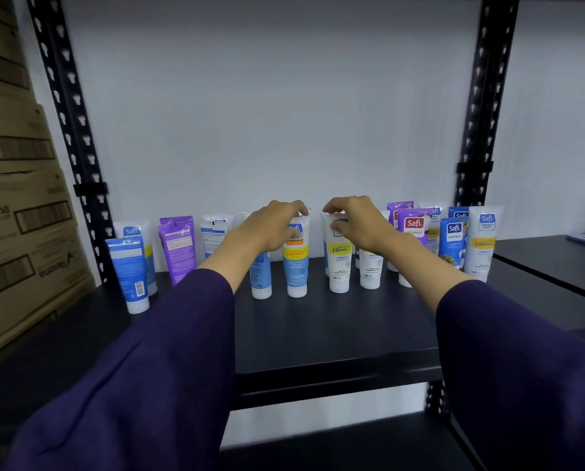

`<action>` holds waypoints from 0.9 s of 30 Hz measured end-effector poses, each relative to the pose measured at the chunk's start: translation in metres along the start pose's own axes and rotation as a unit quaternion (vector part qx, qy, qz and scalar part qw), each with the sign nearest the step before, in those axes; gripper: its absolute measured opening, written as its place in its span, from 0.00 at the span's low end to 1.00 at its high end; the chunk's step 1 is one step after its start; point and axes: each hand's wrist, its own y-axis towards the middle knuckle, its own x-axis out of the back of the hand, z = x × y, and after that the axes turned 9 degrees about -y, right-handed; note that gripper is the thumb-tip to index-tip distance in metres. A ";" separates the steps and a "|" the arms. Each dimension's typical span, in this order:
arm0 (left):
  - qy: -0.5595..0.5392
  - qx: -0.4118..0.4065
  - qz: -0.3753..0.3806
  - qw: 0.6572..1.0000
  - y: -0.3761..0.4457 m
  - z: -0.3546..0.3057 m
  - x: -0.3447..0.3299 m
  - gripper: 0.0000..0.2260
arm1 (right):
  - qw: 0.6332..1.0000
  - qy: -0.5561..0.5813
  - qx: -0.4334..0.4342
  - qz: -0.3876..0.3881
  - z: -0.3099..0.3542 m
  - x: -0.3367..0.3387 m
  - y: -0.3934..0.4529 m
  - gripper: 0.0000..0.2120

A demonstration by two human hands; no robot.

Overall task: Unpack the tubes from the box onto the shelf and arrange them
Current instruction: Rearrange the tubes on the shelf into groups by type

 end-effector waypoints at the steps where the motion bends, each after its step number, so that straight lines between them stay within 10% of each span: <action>1: 0.002 -0.004 -0.008 1.000 -0.002 0.001 0.002 0.18 | 1.000 0.007 0.006 -0.009 0.003 0.001 0.000 0.15; 27: -0.096 0.044 -0.152 0.983 -0.072 0.081 0.040 0.07 | 0.997 0.053 0.045 -0.015 0.101 -0.042 0.036 0.12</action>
